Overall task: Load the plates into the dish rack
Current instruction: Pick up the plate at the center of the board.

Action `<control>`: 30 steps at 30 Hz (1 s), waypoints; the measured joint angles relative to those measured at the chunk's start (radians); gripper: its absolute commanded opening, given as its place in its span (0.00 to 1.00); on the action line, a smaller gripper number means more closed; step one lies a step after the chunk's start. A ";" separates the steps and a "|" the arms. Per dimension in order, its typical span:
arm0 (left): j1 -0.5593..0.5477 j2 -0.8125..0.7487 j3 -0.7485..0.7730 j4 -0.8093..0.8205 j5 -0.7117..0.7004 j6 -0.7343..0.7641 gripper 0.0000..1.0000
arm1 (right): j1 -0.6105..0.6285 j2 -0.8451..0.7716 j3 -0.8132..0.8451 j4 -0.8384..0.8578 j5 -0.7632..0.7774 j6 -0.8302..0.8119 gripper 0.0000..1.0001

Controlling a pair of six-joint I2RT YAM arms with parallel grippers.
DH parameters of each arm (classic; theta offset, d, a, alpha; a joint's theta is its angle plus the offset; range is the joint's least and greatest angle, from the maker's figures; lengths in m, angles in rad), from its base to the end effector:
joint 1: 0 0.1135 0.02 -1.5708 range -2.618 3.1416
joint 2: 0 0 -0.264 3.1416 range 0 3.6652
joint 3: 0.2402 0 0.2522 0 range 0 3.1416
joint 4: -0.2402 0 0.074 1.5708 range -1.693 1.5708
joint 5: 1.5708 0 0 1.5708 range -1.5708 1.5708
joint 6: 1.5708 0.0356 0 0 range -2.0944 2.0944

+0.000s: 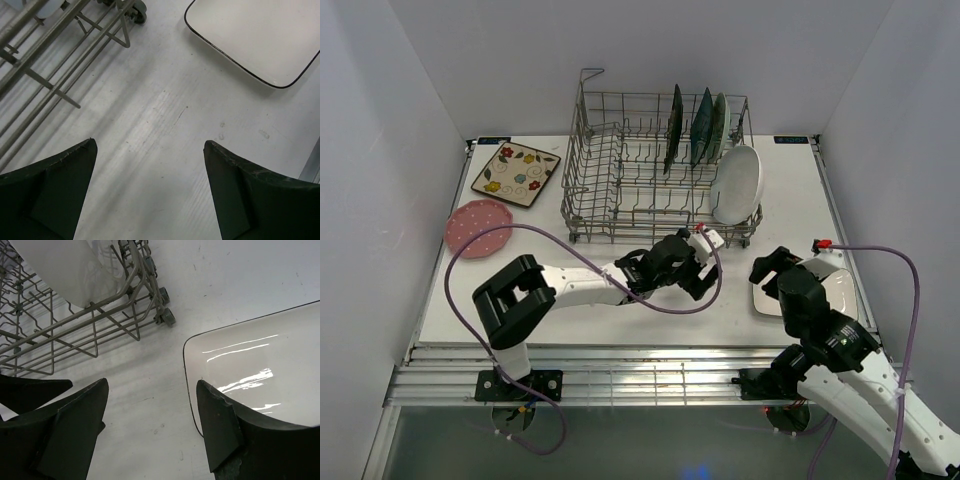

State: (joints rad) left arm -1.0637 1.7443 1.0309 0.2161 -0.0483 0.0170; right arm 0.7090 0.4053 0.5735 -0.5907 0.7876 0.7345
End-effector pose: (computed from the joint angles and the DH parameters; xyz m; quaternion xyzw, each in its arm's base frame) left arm 0.1891 -0.3369 0.2063 0.4314 0.7431 -0.2375 0.4531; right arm 0.0918 0.0455 0.2771 0.2183 0.7727 0.0895 0.5893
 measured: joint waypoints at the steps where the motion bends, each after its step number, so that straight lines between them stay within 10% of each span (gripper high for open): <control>1: -0.002 0.020 0.013 -0.001 0.001 -0.023 0.98 | 0.000 -0.003 0.000 -0.007 0.004 0.003 0.77; 30: -0.063 0.291 0.261 -0.004 0.003 -0.621 0.98 | 0.000 -0.099 0.000 -0.162 0.205 0.180 0.73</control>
State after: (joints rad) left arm -1.1267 2.0354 1.2922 0.2123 -0.0452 -0.6037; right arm 0.7090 0.3061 0.5732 -0.7525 0.9924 0.9150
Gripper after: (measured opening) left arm 0.979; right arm 0.735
